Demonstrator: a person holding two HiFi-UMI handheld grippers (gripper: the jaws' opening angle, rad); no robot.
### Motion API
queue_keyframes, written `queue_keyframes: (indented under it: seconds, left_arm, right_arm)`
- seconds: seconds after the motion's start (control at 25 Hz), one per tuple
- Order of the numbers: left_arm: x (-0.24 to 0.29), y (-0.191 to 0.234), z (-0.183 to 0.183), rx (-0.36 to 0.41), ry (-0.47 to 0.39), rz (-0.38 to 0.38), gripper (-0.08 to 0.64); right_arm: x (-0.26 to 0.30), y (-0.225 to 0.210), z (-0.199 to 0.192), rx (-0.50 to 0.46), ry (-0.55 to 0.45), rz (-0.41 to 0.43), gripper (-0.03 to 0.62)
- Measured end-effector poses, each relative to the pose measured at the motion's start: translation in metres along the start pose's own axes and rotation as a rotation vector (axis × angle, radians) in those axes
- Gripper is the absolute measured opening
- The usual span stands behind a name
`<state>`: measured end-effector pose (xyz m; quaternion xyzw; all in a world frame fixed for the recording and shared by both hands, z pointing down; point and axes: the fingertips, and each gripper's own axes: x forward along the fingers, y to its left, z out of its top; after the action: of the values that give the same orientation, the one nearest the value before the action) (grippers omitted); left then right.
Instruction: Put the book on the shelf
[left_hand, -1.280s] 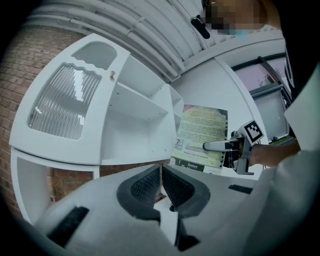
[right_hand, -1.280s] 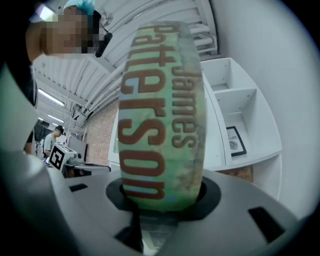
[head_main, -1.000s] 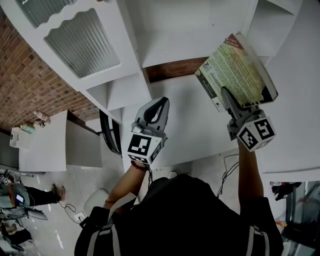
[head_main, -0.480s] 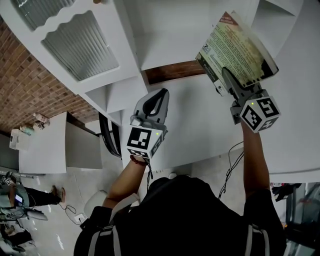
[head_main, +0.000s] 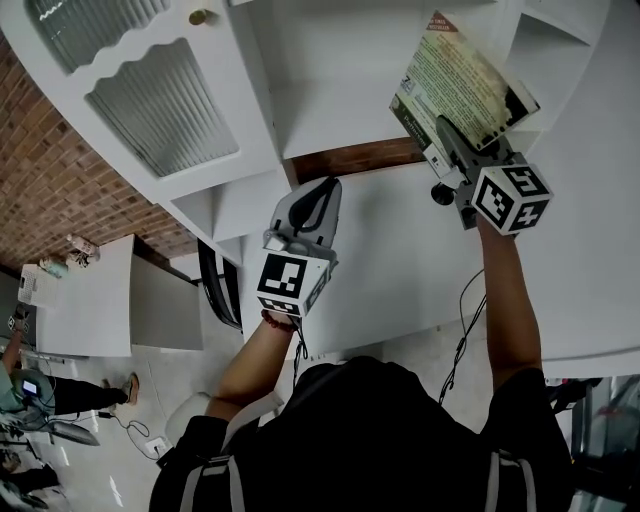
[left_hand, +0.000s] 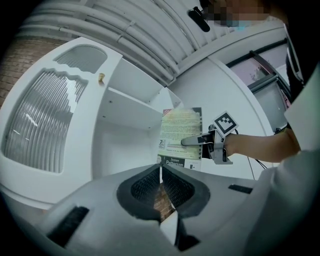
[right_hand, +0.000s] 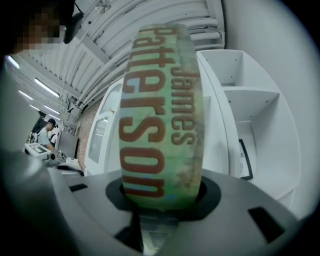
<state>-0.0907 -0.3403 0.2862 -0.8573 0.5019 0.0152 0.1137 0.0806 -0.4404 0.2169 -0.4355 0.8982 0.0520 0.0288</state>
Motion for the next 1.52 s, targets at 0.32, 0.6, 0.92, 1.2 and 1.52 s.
queue_keyframes:
  seconds: [0.32, 0.6, 0.92, 1.2, 1.52]
  left_arm:
    - [0.007, 0.003, 0.000, 0.009, -0.018, 0.012, 0.029]
    - [0.010, 0.009, 0.002, 0.010, -0.020, 0.026, 0.028]
    - [0.016, 0.017, 0.010, 0.046, -0.032, 0.038, 0.029]
    - [0.028, 0.013, 0.008, 0.046, -0.018, 0.019, 0.028]
    - [0.030, 0.019, -0.001, 0.044, 0.003, 0.031, 0.028]
  right_arm:
    - [0.031, -0.025, -0.002, 0.010, 0.043, -0.022, 0.166]
    - [0.063, -0.037, -0.008, 0.049, 0.084, -0.050, 0.167]
    - [0.097, -0.056, -0.012, 0.058, 0.138, -0.111, 0.167]
    - [0.112, -0.072, -0.018, 0.080, 0.174, -0.138, 0.167]
    - [0.127, -0.089, -0.028, 0.113, 0.199, -0.178, 0.167]
